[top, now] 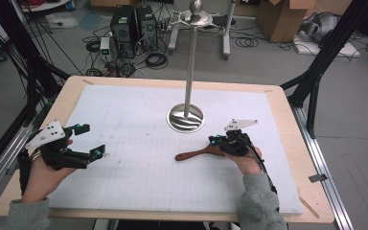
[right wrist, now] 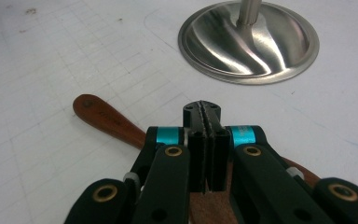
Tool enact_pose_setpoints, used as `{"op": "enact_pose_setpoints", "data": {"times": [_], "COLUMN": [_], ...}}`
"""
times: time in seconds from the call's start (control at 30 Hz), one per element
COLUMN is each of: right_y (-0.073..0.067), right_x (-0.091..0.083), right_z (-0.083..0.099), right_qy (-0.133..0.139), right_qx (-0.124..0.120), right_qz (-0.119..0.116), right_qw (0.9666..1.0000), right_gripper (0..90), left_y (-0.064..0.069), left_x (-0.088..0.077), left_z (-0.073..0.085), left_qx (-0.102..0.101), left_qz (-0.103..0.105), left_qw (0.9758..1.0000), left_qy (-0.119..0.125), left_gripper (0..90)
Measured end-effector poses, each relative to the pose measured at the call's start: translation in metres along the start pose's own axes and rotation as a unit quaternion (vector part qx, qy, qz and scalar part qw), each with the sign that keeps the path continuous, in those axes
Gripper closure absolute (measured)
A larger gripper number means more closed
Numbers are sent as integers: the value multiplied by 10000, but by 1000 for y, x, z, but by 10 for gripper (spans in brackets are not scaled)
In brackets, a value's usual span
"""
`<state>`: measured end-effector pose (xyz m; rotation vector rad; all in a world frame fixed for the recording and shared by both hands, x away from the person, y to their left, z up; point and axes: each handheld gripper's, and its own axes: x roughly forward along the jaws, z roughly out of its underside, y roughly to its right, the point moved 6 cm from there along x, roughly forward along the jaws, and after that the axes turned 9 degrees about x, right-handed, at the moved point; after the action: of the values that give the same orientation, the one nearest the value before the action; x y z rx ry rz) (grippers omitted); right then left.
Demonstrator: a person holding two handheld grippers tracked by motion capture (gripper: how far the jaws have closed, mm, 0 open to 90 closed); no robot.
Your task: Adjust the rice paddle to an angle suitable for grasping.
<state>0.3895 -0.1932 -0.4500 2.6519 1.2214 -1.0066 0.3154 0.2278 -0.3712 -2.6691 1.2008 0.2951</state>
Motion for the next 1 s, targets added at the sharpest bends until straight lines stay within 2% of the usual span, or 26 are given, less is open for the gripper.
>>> {"op": "enact_pose_setpoints", "data": {"times": [0.23,0.3,0.53,1.0], "right_y": [1,2,3,6], "right_x": [10,13,20,33], "right_z": [0,0,1,1], "right_qy": [-62,-66,-206,-407], "right_qx": [-32,-52,-85,7], "right_qz": [67,104,189,370], "right_qw": [10000,9999,9996,9985], "right_gripper": [891,892,892,892], "left_y": [0,0,-3,-3], "left_x": [-4,-6,-11,-14], "left_z": [3,3,5,8], "left_qx": [-21,29,3,-24], "left_qz": [-36,-16,-171,-201], "left_qw": [10000,10000,9998,9998], "left_qy": [-42,-37,-57,-94], "left_gripper": [49,49,49,50]}}
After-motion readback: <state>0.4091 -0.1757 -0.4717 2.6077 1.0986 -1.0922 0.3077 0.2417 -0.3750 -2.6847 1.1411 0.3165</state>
